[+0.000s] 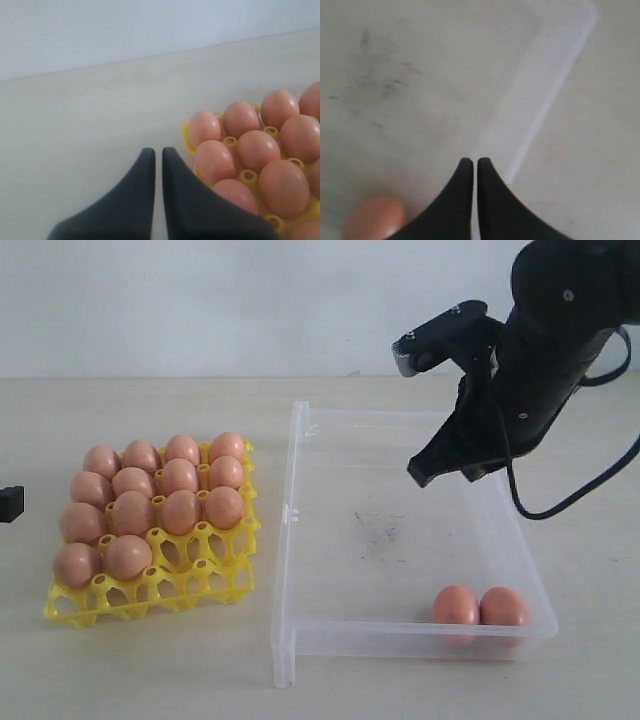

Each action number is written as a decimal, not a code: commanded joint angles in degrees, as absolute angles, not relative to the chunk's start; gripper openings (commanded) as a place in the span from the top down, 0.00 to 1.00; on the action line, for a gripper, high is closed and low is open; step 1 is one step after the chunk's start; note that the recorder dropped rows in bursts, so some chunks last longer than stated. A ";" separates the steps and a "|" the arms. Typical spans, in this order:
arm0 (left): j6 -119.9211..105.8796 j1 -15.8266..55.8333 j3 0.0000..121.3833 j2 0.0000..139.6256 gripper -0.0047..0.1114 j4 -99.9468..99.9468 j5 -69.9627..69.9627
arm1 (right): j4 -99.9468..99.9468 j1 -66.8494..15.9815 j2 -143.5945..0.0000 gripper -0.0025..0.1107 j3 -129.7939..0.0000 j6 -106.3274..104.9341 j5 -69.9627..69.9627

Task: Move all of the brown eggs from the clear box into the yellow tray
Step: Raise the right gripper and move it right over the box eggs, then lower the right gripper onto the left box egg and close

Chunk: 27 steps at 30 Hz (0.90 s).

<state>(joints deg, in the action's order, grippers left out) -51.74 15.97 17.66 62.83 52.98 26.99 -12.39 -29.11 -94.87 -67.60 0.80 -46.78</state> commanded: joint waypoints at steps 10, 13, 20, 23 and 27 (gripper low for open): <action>-50.32 15.86 17.42 62.38 0.93 52.84 26.85 | 5.77 -28.53 -100.58 0.53 -67.37 0.40 -62.18; -50.32 15.86 17.42 62.38 0.93 52.84 26.85 | 7.34 -28.53 -102.08 0.53 -67.27 1.37 -61.00; -50.21 15.86 17.42 62.38 0.93 52.84 27.06 | 7.46 -28.53 -102.61 0.53 -63.10 1.37 -53.24; -50.11 15.86 17.42 62.38 0.93 52.72 27.06 | 7.46 -28.53 -102.61 0.53 -61.35 1.37 -50.42; -49.81 15.86 17.42 62.38 0.93 52.72 27.06 | 7.58 -28.53 -102.80 0.53 -60.69 1.61 -47.10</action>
<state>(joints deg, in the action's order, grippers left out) -50.62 15.97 17.66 62.83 52.98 26.99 7.47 -28.80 -102.68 -61.07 1.51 -49.61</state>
